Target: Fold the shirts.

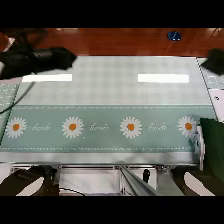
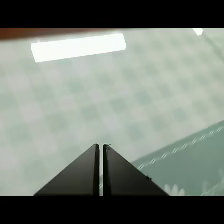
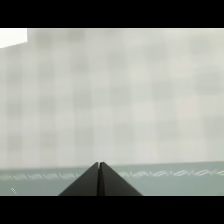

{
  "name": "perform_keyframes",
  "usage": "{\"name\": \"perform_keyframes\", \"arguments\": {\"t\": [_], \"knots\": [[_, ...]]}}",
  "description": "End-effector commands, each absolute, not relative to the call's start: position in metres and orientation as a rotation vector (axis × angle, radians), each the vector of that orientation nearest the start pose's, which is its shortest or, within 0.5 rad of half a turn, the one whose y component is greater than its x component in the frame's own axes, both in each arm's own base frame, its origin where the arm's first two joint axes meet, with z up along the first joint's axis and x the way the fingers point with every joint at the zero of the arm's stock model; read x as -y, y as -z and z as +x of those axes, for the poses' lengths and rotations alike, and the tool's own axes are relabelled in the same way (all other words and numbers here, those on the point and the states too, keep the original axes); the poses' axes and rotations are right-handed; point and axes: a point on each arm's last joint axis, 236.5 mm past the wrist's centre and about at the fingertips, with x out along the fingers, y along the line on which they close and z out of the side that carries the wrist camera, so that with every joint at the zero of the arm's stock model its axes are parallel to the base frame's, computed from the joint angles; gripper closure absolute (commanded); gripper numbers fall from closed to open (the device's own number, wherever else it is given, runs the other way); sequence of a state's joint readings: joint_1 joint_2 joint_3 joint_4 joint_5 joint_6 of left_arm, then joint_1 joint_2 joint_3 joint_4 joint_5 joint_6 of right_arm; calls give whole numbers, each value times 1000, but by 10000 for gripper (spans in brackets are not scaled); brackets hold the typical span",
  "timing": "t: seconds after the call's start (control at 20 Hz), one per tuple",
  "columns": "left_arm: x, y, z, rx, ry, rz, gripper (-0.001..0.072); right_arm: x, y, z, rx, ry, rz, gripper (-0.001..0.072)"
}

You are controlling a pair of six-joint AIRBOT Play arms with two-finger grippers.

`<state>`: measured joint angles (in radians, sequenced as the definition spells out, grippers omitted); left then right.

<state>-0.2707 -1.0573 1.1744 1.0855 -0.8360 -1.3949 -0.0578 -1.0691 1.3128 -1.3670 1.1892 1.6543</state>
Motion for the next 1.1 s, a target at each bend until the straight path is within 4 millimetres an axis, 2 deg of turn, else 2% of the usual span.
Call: {"name": "perform_keyframes", "arguments": {"t": [0.0, 0.05, 0.1, 0.15, 0.3, 1.05], "knots": [[158, -40, 363, -1088, 386, 21, 634, -63, -48, 383, -1139, 0, -11, 686], [146, -18, 351, -1178, 364, 30, 634, -63, -26, 376, -1203, 24, 5, 686], [139, -11, 346, -1216, 349, 24, 635, -61, -15, 373, -1238, 39, 7, 686], [135, -12, 348, -1210, 340, 18, 634, -62, -12, 374, -1240, 38, 5, 686], [131, -22, 357, -1180, 328, 7, 634, -61, -17, 376, -1221, 18, -26, 686], [131, -20, 357, -1184, 334, 16, 634, -62, -19, 378, -1211, 14, -26, 686]]}}
